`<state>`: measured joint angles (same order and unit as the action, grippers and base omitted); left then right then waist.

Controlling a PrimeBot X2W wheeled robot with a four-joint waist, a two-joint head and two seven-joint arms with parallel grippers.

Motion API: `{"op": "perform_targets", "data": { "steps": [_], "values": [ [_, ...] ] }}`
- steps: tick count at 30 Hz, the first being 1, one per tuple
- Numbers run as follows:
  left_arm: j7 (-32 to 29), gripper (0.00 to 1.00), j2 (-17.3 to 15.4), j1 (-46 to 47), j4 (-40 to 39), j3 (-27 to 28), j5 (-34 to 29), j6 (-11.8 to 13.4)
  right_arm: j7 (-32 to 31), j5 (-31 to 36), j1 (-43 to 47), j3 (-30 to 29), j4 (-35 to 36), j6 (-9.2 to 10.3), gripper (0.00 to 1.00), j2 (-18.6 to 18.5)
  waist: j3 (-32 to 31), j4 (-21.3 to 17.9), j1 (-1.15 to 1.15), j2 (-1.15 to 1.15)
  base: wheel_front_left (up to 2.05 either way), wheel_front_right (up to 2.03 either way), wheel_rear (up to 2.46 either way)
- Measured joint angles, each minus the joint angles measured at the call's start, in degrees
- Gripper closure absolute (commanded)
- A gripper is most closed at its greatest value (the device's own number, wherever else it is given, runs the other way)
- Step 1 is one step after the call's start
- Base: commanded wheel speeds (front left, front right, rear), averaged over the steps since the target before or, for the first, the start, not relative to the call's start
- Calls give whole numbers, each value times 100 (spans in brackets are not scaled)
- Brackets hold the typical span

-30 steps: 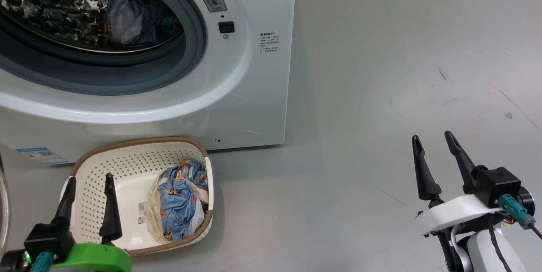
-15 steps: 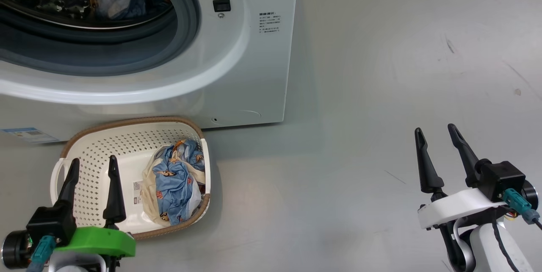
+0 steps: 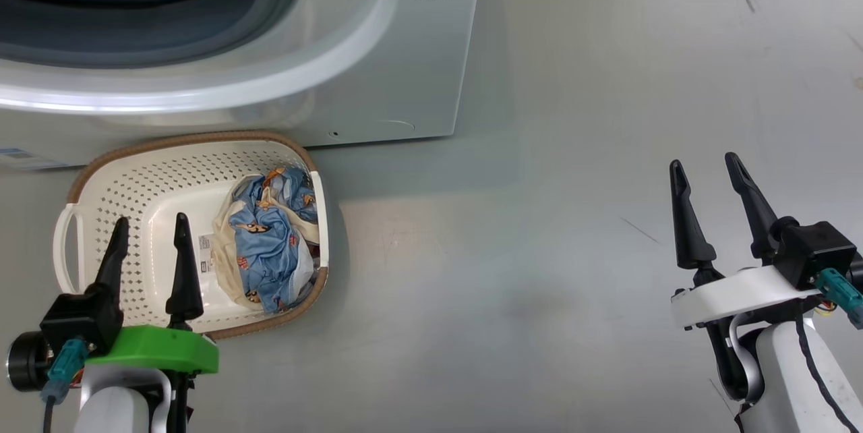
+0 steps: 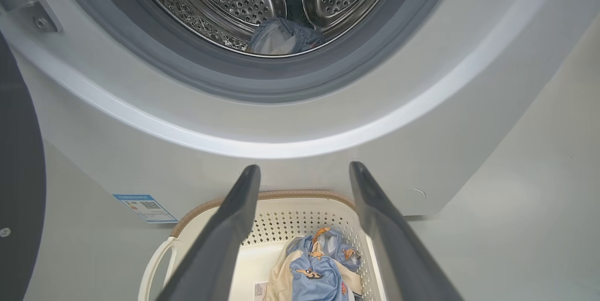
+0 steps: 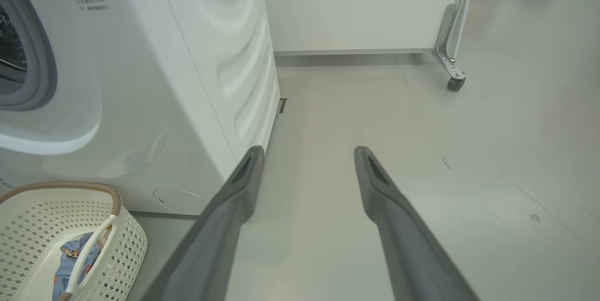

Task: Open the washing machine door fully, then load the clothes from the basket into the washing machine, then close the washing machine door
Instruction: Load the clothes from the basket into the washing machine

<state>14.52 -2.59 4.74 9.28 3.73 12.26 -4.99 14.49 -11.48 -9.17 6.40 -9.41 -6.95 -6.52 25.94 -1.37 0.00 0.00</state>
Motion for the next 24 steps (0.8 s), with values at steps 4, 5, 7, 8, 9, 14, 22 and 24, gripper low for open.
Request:
{"op": "perform_targets", "data": {
  "steps": [4,5,7,8,9,14,22,24],
  "values": [
    [1,0,9,221,194,4,22,-3,0,0,-126,19,11,0,0,-2,270,-1,0,0,0,0,0],
    [1,0,10,277,236,9,55,-4,0,1,-162,34,15,0,0,-1,335,-4,0,0,0,0,0],
    [1,0,13,394,361,8,57,-9,0,1,-247,55,45,0,0,-1,464,-17,0,0,0,0,0],
    [1,0,14,453,428,2,57,-9,0,2,-286,55,58,0,0,-2,524,-24,1,0,0,0,0],
    [0,0,14,516,505,-4,54,-10,0,2,-329,57,66,0,0,-1,585,-33,0,0,0,0,0],
    [0,0,-26,828,967,-66,41,-56,0,10,-442,109,68,0,0,4,853,-88,1,0,0,0,0],
    [-123,0,-187,1403,1617,-171,45,-111,0,10,-531,98,69,0,0,10,1164,-222,1,0,0,0,0],
    [-143,0,-187,1566,1739,-186,53,-111,0,10,-573,100,74,0,0,12,1238,-245,1,0,0,0,0]
  ]
}}
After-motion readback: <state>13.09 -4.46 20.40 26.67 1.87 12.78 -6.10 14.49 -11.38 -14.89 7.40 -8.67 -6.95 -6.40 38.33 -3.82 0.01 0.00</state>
